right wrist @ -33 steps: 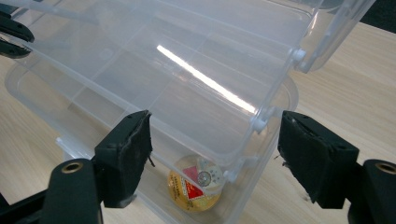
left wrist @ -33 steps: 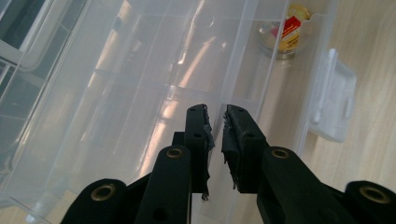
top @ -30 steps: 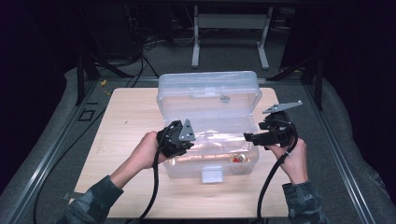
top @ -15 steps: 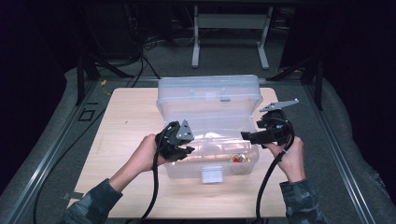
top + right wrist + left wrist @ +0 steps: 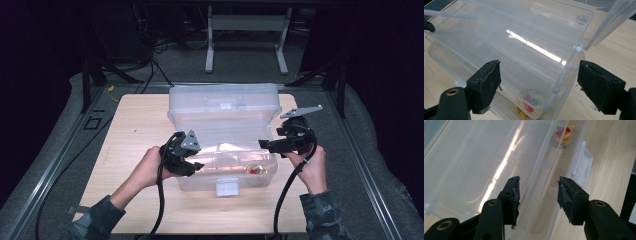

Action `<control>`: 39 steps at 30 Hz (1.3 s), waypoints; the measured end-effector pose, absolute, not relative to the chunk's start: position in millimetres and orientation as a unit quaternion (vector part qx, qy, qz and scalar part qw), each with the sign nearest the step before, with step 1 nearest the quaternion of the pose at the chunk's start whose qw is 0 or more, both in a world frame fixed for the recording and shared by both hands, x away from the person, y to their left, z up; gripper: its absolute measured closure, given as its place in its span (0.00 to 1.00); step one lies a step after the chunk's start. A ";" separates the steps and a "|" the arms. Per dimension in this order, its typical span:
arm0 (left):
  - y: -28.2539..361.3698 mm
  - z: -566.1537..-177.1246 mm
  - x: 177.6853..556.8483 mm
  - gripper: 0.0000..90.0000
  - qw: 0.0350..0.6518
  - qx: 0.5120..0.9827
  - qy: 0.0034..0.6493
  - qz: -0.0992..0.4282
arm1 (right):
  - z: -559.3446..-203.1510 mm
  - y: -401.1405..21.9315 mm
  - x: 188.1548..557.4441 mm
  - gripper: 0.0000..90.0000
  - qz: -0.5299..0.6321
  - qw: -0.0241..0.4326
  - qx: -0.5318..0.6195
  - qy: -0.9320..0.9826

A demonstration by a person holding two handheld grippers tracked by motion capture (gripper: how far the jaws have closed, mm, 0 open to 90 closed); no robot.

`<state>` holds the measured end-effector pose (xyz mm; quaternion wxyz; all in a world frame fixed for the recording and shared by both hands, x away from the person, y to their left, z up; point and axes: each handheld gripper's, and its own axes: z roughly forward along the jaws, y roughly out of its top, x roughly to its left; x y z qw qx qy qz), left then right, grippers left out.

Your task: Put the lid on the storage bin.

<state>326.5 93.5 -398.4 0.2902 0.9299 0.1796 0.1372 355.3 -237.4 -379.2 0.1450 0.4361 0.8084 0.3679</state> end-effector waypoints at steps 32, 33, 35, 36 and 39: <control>180.5 -410.0 298.1 0.31 0.316 0.900 0.271 0.128 | -405.8 -241.3 325.2 0.18 0.366 0.126 0.442 0.809; 181.5 -411.1 298.2 0.31 0.316 0.900 0.272 0.127 | -405.5 -241.2 323.6 0.17 0.365 0.126 0.442 0.810; 184.0 -414.6 298.6 0.30 0.316 0.899 0.277 0.124 | -406.4 -241.9 320.2 0.16 0.365 0.128 0.439 0.811; 185.4 -416.4 299.1 0.30 0.318 0.898 0.279 0.123 | -407.3 -242.1 319.4 0.15 0.367 0.125 0.438 0.811; 187.9 -420.2 299.8 0.30 0.318 0.896 0.284 0.120 | -410.5 -243.4 314.9 0.15 0.362 0.126 0.437 0.814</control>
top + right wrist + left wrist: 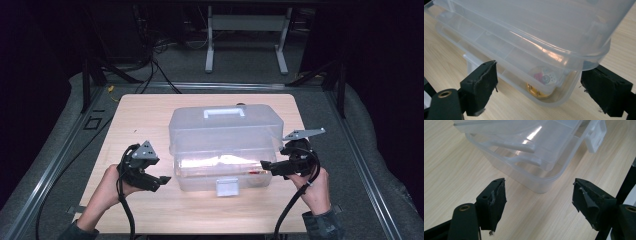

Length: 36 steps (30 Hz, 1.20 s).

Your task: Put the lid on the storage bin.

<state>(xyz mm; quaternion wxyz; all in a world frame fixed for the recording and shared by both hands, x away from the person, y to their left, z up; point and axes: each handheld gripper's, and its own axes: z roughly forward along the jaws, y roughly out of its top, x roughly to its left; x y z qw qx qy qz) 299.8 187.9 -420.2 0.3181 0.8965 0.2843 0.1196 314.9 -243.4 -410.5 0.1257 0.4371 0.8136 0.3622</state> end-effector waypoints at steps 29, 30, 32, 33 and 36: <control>235.7 -467.4 295.1 0.17 0.296 0.878 0.361 0.105 | -471.6 -273.4 283.5 0.11 0.311 0.117 0.475 0.815; 240.1 -471.2 294.2 0.16 0.293 0.876 0.370 0.103 | -474.6 -276.3 282.5 0.09 0.306 0.119 0.482 0.813; 247.5 -478.5 293.3 0.13 0.289 0.871 0.385 0.103 | -479.9 -281.2 280.9 0.08 0.301 0.122 0.489 0.810; 251.4 -482.2 292.7 0.09 0.283 0.869 0.393 0.104 | -483.1 -283.8 280.6 0.06 0.297 0.125 0.492 0.808; 261.8 -495.5 291.4 0.04 0.281 0.861 0.411 0.102 | -495.3 -289.4 279.9 0.03 0.279 0.134 0.504 0.807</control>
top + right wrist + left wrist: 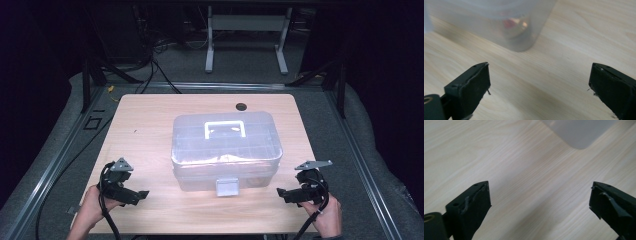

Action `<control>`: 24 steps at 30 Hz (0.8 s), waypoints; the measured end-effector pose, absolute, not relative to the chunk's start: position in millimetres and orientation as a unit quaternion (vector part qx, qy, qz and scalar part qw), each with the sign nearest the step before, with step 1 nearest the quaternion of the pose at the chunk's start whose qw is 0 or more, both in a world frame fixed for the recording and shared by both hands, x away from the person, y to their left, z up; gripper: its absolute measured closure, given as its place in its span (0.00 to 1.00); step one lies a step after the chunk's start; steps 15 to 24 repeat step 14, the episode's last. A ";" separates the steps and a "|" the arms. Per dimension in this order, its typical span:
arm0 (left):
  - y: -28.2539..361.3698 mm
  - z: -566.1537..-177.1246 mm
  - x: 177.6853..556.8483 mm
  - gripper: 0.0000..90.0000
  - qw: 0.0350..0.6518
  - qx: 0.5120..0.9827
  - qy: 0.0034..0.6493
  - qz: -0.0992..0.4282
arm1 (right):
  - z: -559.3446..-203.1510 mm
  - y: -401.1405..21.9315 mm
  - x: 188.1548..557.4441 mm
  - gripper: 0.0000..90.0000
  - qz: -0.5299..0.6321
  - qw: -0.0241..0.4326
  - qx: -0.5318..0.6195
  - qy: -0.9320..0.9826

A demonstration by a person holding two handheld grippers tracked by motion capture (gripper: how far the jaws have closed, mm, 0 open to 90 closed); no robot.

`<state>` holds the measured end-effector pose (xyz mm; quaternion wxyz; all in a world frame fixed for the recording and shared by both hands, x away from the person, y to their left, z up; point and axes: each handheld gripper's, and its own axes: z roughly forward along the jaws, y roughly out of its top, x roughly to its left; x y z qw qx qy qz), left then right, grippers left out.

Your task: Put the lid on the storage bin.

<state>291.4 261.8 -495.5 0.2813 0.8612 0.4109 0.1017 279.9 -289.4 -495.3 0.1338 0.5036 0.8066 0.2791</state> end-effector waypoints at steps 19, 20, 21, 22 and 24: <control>277.8 -536.5 287.9 0.00 0.270 0.846 0.443 0.121 | -524.8 -297.7 278.5 0.00 0.253 0.149 0.512 0.807; 277.8 -536.5 287.9 0.00 0.270 0.846 0.443 0.121 | -524.8 -297.7 278.5 0.00 0.253 0.149 0.512 0.807; 277.8 -536.5 287.9 0.00 0.270 0.846 0.443 0.121 | -524.8 -297.7 278.5 0.00 0.253 0.149 0.512 0.807; 277.8 -536.5 287.9 0.00 0.270 0.846 0.443 0.121 | -524.8 -297.7 278.5 0.00 0.253 0.149 0.512 0.807; 277.8 -536.5 287.9 0.00 0.270 0.846 0.443 0.121 | -524.8 -297.7 278.5 0.00 0.253 0.149 0.512 0.807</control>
